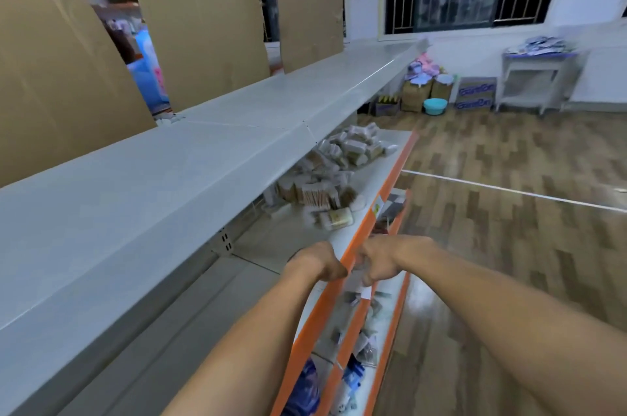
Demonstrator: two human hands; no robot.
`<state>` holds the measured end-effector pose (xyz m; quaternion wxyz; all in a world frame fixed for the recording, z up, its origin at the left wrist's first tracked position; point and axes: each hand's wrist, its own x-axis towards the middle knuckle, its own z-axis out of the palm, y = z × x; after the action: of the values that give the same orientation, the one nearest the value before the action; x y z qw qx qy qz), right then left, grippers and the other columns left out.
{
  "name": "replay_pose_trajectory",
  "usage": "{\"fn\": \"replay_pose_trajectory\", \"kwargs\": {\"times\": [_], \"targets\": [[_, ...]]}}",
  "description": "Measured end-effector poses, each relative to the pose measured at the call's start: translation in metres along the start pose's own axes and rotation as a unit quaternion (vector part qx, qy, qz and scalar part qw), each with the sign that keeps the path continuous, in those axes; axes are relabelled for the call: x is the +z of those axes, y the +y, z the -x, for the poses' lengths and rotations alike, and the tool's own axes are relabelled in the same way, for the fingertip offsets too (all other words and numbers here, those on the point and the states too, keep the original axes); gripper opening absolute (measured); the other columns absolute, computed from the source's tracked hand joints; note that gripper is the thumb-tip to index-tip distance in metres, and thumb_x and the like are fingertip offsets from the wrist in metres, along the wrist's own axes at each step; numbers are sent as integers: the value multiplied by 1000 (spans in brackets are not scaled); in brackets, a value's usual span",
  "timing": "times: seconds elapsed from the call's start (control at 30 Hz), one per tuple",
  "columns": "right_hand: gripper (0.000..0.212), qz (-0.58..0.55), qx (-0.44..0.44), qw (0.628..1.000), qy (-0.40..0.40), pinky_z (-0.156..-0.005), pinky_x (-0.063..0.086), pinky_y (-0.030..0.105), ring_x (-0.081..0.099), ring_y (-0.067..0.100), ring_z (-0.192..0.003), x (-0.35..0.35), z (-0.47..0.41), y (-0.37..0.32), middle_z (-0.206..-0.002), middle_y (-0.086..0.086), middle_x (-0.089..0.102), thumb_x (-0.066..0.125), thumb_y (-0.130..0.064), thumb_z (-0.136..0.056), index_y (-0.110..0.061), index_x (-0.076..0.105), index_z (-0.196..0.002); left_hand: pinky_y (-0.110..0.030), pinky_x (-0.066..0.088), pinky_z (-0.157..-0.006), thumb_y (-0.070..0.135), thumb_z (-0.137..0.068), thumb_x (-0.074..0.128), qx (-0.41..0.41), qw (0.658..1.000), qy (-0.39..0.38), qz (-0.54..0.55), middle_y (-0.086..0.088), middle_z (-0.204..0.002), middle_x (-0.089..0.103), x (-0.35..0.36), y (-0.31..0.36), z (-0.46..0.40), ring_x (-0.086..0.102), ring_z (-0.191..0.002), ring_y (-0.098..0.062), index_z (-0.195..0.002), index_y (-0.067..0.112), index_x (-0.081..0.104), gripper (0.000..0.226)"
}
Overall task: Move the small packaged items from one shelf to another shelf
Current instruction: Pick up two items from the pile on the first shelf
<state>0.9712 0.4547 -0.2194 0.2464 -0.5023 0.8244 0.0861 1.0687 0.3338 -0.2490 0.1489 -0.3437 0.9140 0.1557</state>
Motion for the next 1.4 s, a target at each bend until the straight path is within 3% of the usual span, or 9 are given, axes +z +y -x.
{"fn": "replay_pose_trajectory", "kwargs": {"times": [0.07,0.2,0.3,0.4,0.5,0.8,1.03,1.17,1.4], "targets": [[53,-5,3,1000,-4,-99,50,44,59,31,-116,-3,-10,11,-129,11,60,66,-42,-88,-11,56,-130,-30,45,-73,47,-83,64,-2,1000,-5,7,-5,-121,65,-1,8,-13,59,-91,-25,-122,14,64,51],[50,-3,-5,1000,-7,-98,49,42,58,30,-118,-13,-32,37,-131,11,60,65,-40,-90,-12,56,-131,-33,49,-83,49,-81,67,-5,1000,-11,20,-9,-127,63,-1,28,-43,62,-110,-28,-124,11,62,57],[47,11,-17,1000,-14,-96,49,39,58,28,-117,-24,-50,66,-128,10,61,65,-39,-89,-16,58,-130,-30,45,-79,51,-80,67,-12,999,-14,30,-9,-126,64,-4,50,-67,62,-112,-27,-122,12,64,57],[36,33,-24,999,-6,-80,53,35,62,24,-98,-42,-70,97,-107,5,65,66,-40,-85,-16,64,-113,-28,44,-77,48,-83,67,-24,999,-14,39,-10,-125,65,-16,70,-90,63,-110,-27,-122,11,65,54],[35,38,-48,998,8,-64,44,30,56,22,-84,-59,-91,128,-96,2,61,67,-43,-82,-16,62,-104,-28,43,-75,45,-89,63,-33,998,7,45,-9,-123,65,-36,93,-114,63,-108,-27,-120,10,64,47],[50,23,-70,997,35,-92,55,46,64,34,-107,-106,-134,235,-116,14,67,69,-39,-79,-11,65,-119,-32,47,-73,41,-90,59,-70,996,12,49,-14,-112,67,-57,162,-179,66,-102,-29,-106,8,66,37],[50,9,-73,996,45,-86,56,43,66,30,-100,-118,-170,293,-111,11,66,69,-40,-74,-13,63,-115,-46,52,-91,37,-90,59,-101,992,26,67,-21,-116,66,-62,192,-221,64,-109,-33,-116,-4,62,49],[45,22,-94,995,39,-87,56,43,63,24,-98,-126,-200,306,-107,2,65,67,-39,-77,-22,62,-118,-37,52,-79,38,-88,60,-107,993,32,49,-15,-110,68,-71,204,-256,66,-101,-29,-111,7,64,39],[46,55,-117,988,79,-81,51,35,59,26,-104,-153,-260,336,-117,5,57,64,-32,-83,-20,57,-126,-33,48,-92,34,-89,57,-109,991,63,40,-7,-132,59,-89,216,-337,58,-118,-24,-120,16,56,36]]}}
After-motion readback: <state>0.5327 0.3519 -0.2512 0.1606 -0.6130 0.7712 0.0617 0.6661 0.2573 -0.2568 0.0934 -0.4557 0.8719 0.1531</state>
